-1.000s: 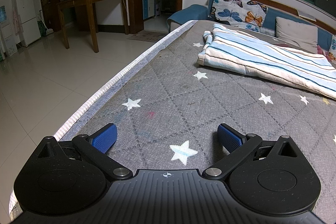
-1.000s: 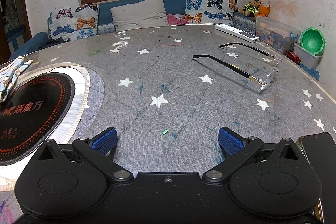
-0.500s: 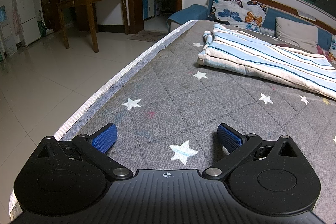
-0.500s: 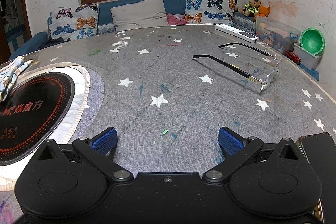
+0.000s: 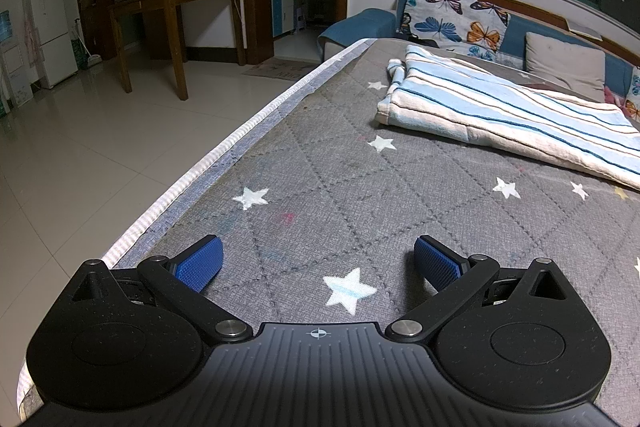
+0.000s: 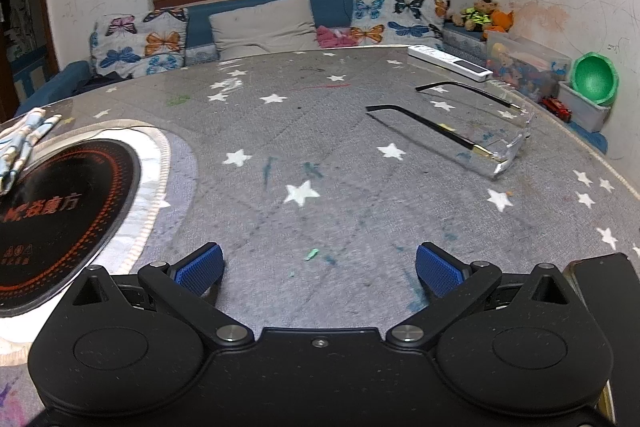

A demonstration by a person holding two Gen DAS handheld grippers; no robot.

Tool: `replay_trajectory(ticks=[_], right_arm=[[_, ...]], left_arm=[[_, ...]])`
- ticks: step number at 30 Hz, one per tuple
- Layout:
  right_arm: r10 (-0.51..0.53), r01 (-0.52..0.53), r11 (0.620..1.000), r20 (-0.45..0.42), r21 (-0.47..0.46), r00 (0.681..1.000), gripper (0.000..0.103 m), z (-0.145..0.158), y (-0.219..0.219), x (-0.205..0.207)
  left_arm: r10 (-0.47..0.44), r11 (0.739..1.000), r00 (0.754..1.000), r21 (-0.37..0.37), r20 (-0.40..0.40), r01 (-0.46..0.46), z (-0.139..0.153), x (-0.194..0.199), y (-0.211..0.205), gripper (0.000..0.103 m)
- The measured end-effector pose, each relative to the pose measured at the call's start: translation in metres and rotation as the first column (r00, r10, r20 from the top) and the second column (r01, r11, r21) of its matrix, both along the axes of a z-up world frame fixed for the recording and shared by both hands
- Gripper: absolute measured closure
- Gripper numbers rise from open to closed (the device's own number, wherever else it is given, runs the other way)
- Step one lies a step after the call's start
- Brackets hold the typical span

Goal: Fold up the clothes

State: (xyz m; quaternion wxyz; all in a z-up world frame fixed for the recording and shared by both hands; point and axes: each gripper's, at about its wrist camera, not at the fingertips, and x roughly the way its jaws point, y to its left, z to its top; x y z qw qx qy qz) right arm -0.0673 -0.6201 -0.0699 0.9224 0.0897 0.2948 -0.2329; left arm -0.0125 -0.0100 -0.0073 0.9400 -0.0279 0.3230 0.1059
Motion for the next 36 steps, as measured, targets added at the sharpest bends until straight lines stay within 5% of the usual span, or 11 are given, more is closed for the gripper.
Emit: replay_trajectory(ticks=[14,20,25,30,36], right_arm=[[0.0,0.0,1.0,-0.005,-0.001,1.0,0.0,-0.002,-0.005,0.003],[0.0,0.0,1.0,-0.005,-0.001,1.0,0.0,-0.001,-0.005,0.003],[0.0,0.0,1.0,-0.005,-0.001,1.0,0.0,-0.001,-0.006,0.003],[0.0,0.0,1.0,-0.005,-0.001,1.0,0.0,-0.001,-0.006,0.003],[0.0,0.0,1.0,-0.005,-0.001,1.0,0.0,-0.001,-0.006,0.003]], left_arm=[[0.011,1.0,1.0,-0.011,0.009,-0.011,0.001,-0.001,0.001,0.0],[0.128,0.991,0.99,-0.053,0.054,-0.125,0.005,-0.014,0.017,0.0],[0.352,0.934,0.932,-0.094,0.083,-0.345,0.007,-0.029,0.043,0.0],[0.544,0.836,0.835,-0.136,0.082,-0.531,0.007,-0.039,0.061,0.001],[0.582,0.81,0.811,-0.121,0.06,-0.573,0.006,-0.041,0.061,0.001]])
